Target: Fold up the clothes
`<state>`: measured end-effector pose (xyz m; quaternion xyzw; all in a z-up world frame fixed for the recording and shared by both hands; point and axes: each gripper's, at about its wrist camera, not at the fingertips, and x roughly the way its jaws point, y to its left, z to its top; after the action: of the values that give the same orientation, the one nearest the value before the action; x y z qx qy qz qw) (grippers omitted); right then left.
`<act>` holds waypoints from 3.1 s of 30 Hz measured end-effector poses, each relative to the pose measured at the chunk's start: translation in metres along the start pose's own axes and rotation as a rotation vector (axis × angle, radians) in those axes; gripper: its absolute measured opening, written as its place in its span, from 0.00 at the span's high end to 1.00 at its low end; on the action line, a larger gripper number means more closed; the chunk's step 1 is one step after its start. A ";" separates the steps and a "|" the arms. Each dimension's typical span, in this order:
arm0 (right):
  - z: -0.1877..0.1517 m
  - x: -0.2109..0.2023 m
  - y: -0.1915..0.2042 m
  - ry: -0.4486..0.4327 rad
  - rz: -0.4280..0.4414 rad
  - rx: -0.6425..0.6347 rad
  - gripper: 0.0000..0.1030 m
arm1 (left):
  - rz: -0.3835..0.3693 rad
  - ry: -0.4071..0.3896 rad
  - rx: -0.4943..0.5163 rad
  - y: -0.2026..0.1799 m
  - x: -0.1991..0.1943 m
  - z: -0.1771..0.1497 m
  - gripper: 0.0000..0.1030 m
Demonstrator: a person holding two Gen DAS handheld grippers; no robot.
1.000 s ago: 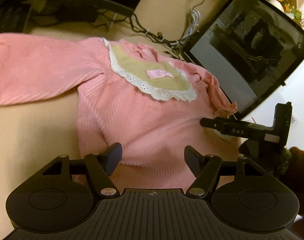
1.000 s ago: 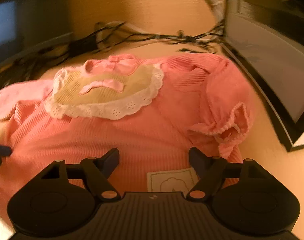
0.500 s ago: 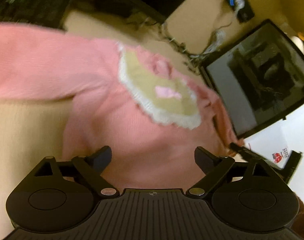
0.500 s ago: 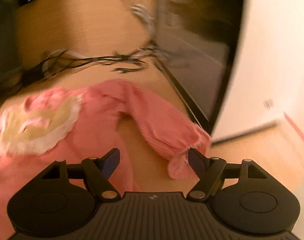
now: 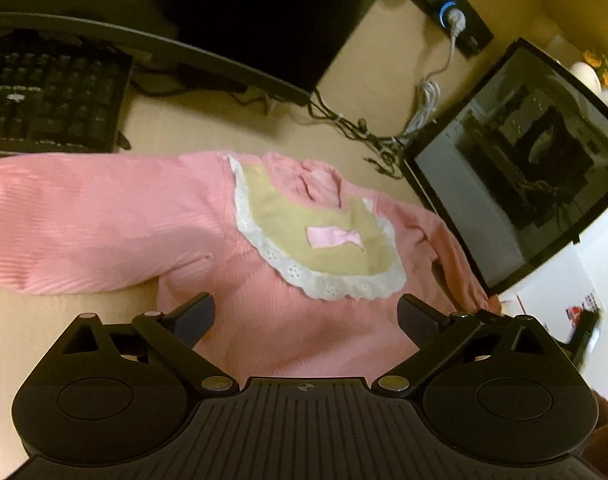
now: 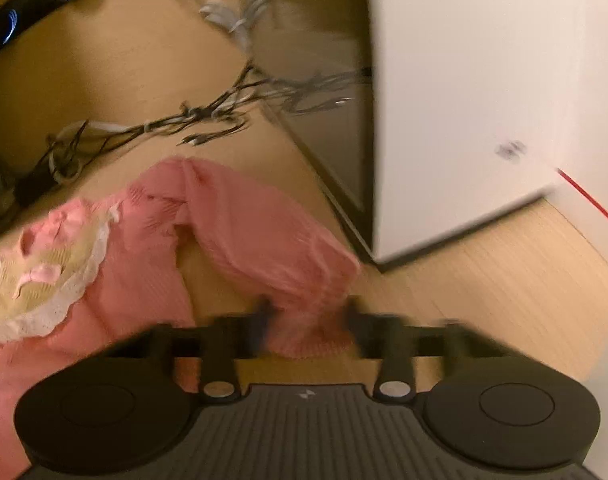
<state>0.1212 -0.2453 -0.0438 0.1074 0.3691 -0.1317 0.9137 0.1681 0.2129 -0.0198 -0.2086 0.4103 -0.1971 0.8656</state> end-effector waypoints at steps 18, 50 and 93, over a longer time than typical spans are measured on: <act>0.125 -0.043 0.217 -0.077 0.548 -0.200 0.91 | -0.056 -0.080 -0.125 0.033 -0.016 -0.027 0.02; -0.026 0.040 0.125 0.042 0.196 -0.357 0.27 | 0.072 0.039 -0.252 0.006 0.089 0.056 0.07; 0.069 0.113 0.172 0.038 0.303 -0.267 0.37 | 0.081 0.006 -0.142 0.011 0.104 0.050 0.39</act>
<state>0.2998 -0.1215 -0.0576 0.0420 0.3799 0.0595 0.9222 0.2703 0.1790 -0.0617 -0.2520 0.4340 -0.1329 0.8547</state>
